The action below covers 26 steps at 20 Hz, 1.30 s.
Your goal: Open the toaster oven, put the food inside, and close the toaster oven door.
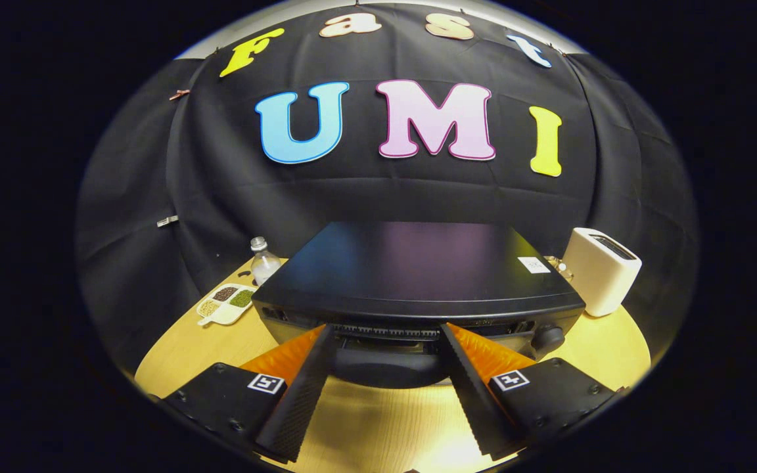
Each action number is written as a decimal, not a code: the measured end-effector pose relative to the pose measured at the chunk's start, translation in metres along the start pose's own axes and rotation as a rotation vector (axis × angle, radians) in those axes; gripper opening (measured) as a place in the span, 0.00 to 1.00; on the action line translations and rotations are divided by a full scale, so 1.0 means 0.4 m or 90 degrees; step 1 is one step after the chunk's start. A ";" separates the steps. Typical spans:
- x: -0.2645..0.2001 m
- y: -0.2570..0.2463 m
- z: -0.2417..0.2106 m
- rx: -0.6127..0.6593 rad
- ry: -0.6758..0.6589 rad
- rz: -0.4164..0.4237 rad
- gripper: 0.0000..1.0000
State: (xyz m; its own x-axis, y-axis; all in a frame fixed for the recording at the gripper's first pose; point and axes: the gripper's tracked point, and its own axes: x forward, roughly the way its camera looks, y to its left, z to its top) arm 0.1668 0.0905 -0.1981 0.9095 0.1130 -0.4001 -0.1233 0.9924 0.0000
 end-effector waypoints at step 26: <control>-0.170 -0.002 -0.403 -0.036 0.212 0.026 0.95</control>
State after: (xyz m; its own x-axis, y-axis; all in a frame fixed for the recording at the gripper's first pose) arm 0.0412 0.0740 -0.3187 0.7244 0.1209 -0.6787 -0.1875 0.9819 -0.0252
